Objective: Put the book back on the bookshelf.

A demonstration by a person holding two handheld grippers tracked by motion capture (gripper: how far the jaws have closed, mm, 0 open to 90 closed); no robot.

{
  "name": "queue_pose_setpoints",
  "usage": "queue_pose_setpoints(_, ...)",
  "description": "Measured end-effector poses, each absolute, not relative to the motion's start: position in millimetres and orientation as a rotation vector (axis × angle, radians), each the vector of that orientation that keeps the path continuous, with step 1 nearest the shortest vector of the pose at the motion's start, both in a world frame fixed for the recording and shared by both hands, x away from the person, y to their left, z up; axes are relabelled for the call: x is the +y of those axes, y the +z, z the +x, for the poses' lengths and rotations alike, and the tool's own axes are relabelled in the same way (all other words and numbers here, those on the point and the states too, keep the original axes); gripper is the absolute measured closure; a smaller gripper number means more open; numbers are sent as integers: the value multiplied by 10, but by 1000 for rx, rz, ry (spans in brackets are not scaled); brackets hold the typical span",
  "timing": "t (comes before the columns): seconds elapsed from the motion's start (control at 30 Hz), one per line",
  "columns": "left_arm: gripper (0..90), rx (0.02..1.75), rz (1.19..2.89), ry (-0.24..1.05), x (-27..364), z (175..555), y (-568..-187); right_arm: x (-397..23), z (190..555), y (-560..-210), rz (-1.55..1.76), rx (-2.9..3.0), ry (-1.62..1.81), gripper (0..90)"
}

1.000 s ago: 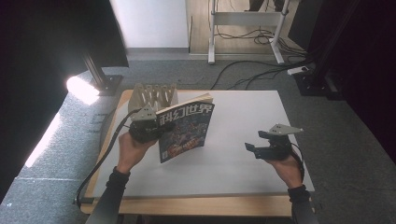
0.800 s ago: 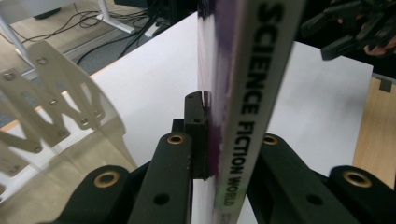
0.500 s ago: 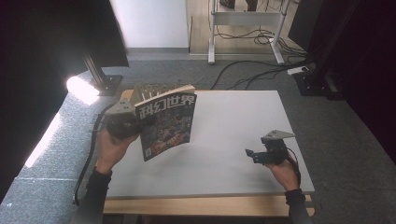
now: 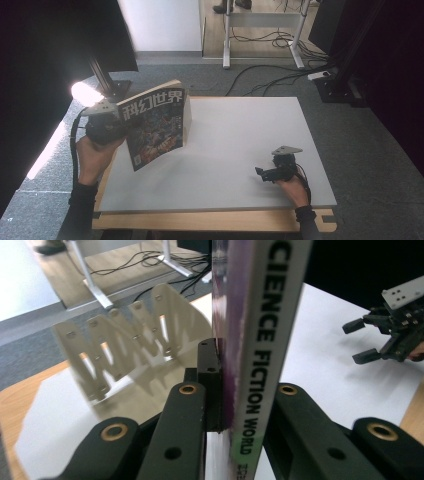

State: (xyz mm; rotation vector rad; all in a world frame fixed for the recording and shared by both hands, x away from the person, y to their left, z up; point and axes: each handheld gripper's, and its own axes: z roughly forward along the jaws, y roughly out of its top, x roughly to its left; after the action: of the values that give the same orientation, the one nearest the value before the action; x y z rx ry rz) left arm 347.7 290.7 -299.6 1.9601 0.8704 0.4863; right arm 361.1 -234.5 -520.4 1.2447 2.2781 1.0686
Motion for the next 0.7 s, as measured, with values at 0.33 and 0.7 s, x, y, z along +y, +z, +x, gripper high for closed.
queue_pose_setpoints(0.33,828,965,1913,519,3176,3530,-3030,-2245,3623,-5355,1220,2314,986,0)
queue_pose_setpoints(0.7,828,1070,1866,552,3353,3683,-3132,-2238,3617,-5364,1220,2306,985,0)
